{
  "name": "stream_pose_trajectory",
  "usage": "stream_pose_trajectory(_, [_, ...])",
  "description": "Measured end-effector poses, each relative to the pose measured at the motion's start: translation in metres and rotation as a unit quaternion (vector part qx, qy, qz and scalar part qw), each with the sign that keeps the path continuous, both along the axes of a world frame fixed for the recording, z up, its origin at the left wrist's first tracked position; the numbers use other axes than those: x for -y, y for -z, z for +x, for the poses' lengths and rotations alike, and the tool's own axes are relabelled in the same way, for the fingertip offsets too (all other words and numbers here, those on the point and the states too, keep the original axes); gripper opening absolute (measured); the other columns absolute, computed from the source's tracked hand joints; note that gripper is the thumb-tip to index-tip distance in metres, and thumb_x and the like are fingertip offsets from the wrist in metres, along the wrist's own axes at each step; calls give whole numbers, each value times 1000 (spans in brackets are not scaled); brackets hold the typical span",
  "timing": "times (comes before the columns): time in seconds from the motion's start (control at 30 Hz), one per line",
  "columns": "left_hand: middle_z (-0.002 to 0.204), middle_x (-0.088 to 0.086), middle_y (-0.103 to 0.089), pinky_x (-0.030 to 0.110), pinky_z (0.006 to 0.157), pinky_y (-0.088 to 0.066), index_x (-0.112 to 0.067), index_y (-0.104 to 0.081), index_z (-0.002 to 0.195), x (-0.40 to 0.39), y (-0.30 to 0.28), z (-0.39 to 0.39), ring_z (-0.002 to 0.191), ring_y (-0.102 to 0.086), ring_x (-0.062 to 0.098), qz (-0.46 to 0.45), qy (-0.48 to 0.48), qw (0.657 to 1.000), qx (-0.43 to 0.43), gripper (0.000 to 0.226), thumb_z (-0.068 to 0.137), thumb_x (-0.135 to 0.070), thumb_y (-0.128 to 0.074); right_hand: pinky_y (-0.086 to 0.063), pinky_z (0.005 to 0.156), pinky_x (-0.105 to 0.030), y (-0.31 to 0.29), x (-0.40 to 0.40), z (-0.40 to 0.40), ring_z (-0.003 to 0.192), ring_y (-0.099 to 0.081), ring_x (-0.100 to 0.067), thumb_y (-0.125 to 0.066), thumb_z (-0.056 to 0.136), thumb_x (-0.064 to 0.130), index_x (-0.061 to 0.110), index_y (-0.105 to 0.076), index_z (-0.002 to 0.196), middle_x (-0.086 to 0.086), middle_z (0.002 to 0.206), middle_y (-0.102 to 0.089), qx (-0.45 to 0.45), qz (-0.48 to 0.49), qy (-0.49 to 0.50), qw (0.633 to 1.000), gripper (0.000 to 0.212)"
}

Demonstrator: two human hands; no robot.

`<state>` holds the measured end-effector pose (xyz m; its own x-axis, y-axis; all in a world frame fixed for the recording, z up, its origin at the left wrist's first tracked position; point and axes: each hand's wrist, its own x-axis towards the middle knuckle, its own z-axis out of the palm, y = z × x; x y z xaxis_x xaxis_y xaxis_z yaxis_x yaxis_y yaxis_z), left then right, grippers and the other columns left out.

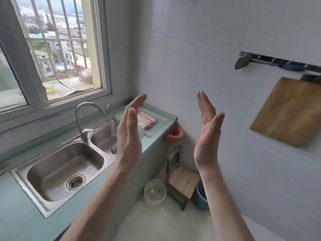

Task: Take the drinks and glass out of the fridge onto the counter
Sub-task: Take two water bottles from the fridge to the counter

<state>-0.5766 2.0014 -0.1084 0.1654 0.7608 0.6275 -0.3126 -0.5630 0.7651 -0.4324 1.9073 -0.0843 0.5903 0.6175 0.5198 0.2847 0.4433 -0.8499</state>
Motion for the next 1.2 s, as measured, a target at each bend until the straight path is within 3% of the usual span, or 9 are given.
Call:
stream_pose_trajectory(0.07, [155,-6,-60,45,126,-35,-20,-56,151,9,-3,27,152,-47,14,-1,25,1000,-4,57,112,-43,-22,-44,99,0,-2,13,22,160,-34,-11,4,117,31,18,-41,163,4,170,-42,-8,5,13,1000,66])
stream_pose_trajectory(0.13, [156,-6,-59,36,121,-38,-23,-56,151,18,-5,54,152,-47,13,-2,52,999,-7,57,111,-45,-21,-36,125,-22,0,25,47,161,-32,-6,1,114,45,24,-41,164,11,170,-43,18,7,61,998,69])
stream_pose_trajectory(0.2, [156,-4,-59,41,124,-37,-21,-56,151,25,-6,81,152,-47,13,5,80,997,-3,58,111,-45,-21,-20,135,-40,2,38,72,160,-31,0,-1,109,54,29,-41,164,17,169,-42,47,-1,103,994,73])
stream_pose_trajectory(0.27, [155,-2,-60,41,124,-40,-19,-56,151,32,-8,110,147,-51,6,7,110,994,-4,58,112,-44,-20,-17,136,-38,3,51,97,159,-31,3,-2,109,64,28,-40,165,18,170,-42,51,-8,132,990,77])
stream_pose_trajectory(0.37, [143,-5,-64,11,99,-49,-19,-55,151,39,-10,156,112,-62,-12,-14,178,984,1,59,112,-46,-20,-18,135,-31,1,72,128,159,-30,3,-8,99,79,24,-40,165,16,170,-41,57,-4,173,983,91])
stream_pose_trajectory(0.53, [156,-2,-58,35,127,-34,-15,-53,152,51,-13,234,151,-48,9,16,252,967,12,63,110,-44,-18,-20,132,-23,2,97,183,158,-33,5,-7,104,62,22,-44,164,13,169,-44,38,-7,244,969,81])
stream_pose_trajectory(0.83, [158,-6,-56,47,130,-29,-16,-53,155,54,-27,370,153,-45,9,25,374,927,6,66,110,-48,-16,-18,136,-37,-15,117,273,158,-33,3,-3,111,50,30,-46,162,17,168,-45,32,-3,378,925,69])
stream_pose_trajectory(1.03, [156,0,-58,48,129,-32,-22,-55,149,69,-37,443,152,-48,13,24,460,887,43,58,111,-45,-18,-18,136,-38,-29,140,318,158,-35,0,-8,103,62,37,-48,156,14,168,-46,59,19,454,889,70])
stream_pose_trajectory(1.2, [157,1,-57,50,129,-32,-15,-53,151,108,-40,488,153,-47,17,16,523,851,48,61,111,-45,-19,-17,136,-42,-33,176,341,159,-35,-2,-9,104,61,29,-48,159,11,168,-47,70,15,516,853,75])
